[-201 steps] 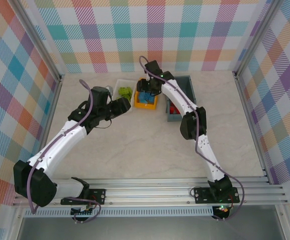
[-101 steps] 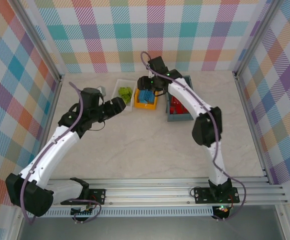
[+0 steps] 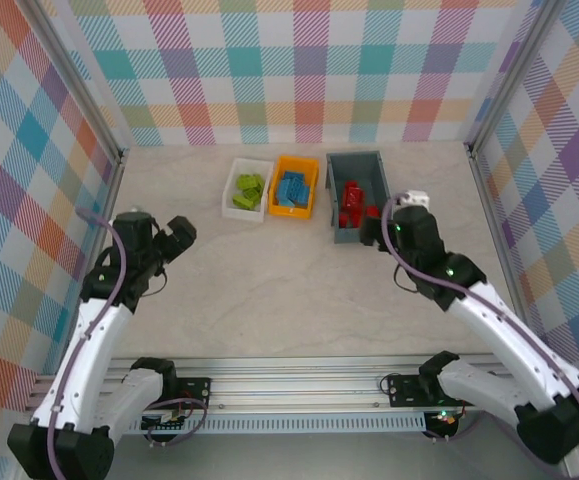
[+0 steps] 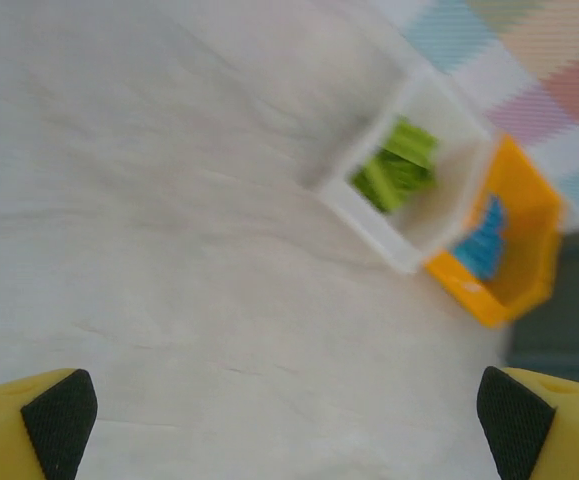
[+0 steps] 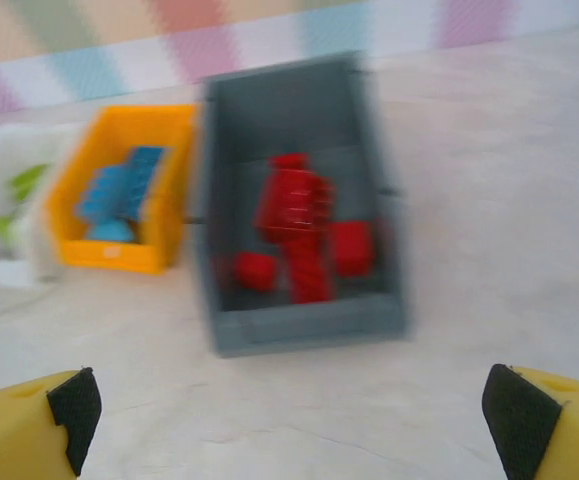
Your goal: Sort the legos into containers by color
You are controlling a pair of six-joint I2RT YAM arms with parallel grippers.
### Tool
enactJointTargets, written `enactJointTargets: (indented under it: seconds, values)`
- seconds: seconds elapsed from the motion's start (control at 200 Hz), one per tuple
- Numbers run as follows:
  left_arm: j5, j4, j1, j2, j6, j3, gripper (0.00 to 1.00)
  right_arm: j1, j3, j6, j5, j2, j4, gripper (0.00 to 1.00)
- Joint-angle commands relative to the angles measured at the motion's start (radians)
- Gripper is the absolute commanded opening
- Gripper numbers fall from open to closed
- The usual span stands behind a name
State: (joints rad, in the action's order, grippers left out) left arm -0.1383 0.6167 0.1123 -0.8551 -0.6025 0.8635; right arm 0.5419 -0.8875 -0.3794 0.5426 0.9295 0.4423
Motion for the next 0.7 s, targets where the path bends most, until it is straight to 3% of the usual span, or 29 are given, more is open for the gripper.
enactJointTargets:
  seconds: [0.0, 0.05, 0.105, 0.175, 0.32, 0.495, 0.695]
  values:
    - [-0.359, -0.141, -0.005, 0.089, 0.076, -0.212, 1.0, -0.038, 0.172, 0.057, 0.22, -0.112, -0.082, 1.0]
    - [-0.357, -0.314, -0.005, 0.135, 0.231, -0.337, 1.0, -0.046, 0.288, 0.198, 0.203, -0.161, -0.255, 1.0]
    - [-0.391, -0.467, -0.008, 0.149, 0.274, -0.432, 1.0, -0.058, 0.399, 0.291, 0.201, -0.189, -0.402, 1.0]
    - [-0.351, -0.6, -0.013, 0.094, 0.353, -0.481, 1.0, -0.115, 0.476, 0.308, 0.146, -0.169, -0.497, 1.0]
    - [-0.25, -0.815, -0.01, -0.148, 0.395, -0.477, 1.0, -0.26, 0.562, 0.236, 0.005, -0.054, -0.65, 1.0]
    - [-0.26, -1.142, -0.008, -0.454, 0.479, -0.461, 1.0, -0.345, 0.608, 0.286, -0.098, 0.161, -0.957, 1.0]
    - [-0.243, -1.274, -0.014, -0.644, 0.542, -0.392, 1.0, -0.447, 0.572, 0.329, -0.286, 0.361, -1.201, 1.0]
